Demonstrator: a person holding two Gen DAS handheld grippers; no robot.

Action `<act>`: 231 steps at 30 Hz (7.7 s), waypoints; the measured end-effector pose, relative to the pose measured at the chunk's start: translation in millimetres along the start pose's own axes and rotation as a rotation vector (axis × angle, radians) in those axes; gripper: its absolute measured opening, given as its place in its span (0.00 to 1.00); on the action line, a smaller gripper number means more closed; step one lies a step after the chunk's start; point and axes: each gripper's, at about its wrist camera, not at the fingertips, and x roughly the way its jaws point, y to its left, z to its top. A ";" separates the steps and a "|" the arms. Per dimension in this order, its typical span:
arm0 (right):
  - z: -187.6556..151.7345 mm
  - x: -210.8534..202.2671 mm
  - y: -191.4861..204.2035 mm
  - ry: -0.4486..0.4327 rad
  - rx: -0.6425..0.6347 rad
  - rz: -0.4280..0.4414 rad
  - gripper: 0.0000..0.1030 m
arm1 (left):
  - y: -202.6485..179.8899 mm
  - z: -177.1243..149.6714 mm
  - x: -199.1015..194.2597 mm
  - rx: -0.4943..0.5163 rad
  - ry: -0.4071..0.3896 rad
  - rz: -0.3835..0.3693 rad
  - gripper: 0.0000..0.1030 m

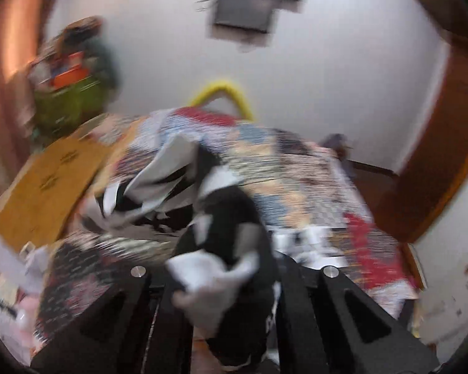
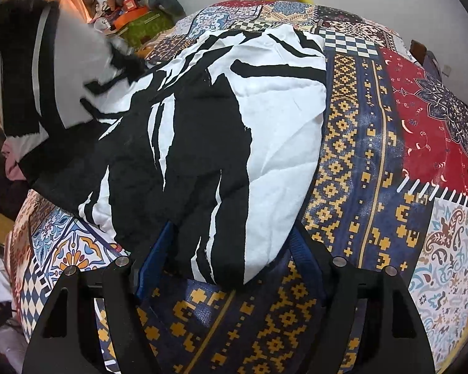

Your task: Fold small clothes

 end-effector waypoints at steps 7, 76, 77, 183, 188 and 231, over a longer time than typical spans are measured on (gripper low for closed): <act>-3.7 -8.7 -3.8 -0.009 0.022 0.010 0.70 | -118.6 -30.9 22.0 0.261 0.072 -0.143 0.06; 93.6 -12.2 -13.9 -0.185 -0.172 -0.153 0.68 | 30.5 -49.9 115.2 0.191 0.312 0.049 0.80; 99.8 -5.6 -14.5 -0.174 -0.173 -0.148 0.68 | 30.9 -49.7 124.7 0.192 0.321 0.047 0.80; 121.1 -11.2 154.8 -0.251 -0.092 0.281 0.10 | 171.5 -28.5 5.2 -0.001 0.234 -0.044 0.12; 118.7 42.5 168.7 -0.164 -0.064 0.314 0.10 | 215.0 -53.1 32.0 -0.062 0.311 -0.035 0.12; 64.4 68.1 198.7 0.105 -0.392 0.158 0.42 | 268.3 -173.4 3.8 0.061 0.456 0.107 0.46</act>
